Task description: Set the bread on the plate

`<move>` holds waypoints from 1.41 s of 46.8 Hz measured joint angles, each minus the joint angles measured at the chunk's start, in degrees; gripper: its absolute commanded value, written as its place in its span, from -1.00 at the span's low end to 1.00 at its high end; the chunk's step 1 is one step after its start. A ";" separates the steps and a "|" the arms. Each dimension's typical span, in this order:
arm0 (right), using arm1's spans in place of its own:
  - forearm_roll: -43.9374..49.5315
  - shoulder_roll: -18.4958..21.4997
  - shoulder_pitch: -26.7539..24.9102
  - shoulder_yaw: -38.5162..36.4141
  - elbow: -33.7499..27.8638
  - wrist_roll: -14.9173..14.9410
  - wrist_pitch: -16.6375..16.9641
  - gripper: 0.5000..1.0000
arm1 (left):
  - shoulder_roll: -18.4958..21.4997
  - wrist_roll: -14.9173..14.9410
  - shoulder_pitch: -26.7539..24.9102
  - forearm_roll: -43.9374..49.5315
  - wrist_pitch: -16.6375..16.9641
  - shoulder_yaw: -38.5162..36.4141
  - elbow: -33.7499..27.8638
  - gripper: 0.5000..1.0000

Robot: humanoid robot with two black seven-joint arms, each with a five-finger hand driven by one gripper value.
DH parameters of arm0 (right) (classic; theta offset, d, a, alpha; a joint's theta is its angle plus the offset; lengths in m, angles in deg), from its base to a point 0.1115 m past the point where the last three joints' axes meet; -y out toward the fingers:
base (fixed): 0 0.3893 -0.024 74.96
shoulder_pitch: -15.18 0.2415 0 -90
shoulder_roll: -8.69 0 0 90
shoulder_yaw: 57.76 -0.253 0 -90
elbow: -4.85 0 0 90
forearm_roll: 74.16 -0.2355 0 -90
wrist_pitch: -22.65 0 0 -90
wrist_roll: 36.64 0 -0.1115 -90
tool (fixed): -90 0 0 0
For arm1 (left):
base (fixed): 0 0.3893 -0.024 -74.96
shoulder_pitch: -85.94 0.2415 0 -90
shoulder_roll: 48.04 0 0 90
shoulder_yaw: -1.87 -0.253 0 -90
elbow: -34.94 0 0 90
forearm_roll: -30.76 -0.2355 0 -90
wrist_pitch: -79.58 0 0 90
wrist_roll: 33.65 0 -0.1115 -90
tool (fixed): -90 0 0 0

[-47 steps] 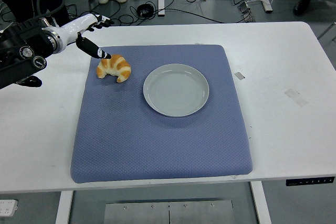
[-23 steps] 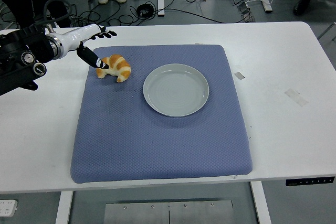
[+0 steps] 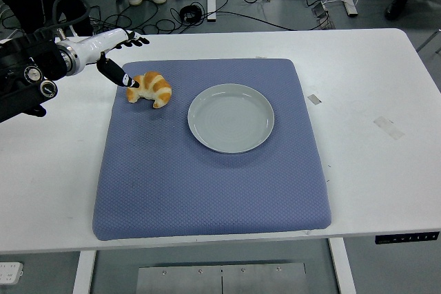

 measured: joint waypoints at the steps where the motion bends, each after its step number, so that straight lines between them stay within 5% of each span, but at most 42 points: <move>1: 0.00 0.00 0.01 0.00 0.00 0.00 0.00 1.00 | -0.01 -0.01 0.05 -0.25 0.00 -0.01 0.01 0.71; 17: 0.05 0.00 0.01 0.00 0.00 0.01 0.00 1.00 | -0.65 -1.54 -0.05 -3.03 -5.19 -0.11 1.53 0.71; 43: 0.02 0.00 0.00 0.00 0.00 0.00 0.00 1.00 | -5.27 -5.06 -0.06 -9.60 -6.64 -0.91 8.45 0.62; 57: 0.01 0.00 0.01 0.00 0.00 -0.02 0.02 1.00 | -6.26 -5.94 0.11 -9.87 3.02 -7.45 8.42 0.60; 66: 0.01 0.00 0.02 0.00 0.00 -0.02 0.02 1.00 | -6.57 -5.95 0.45 -9.87 4.41 -8.00 8.26 0.60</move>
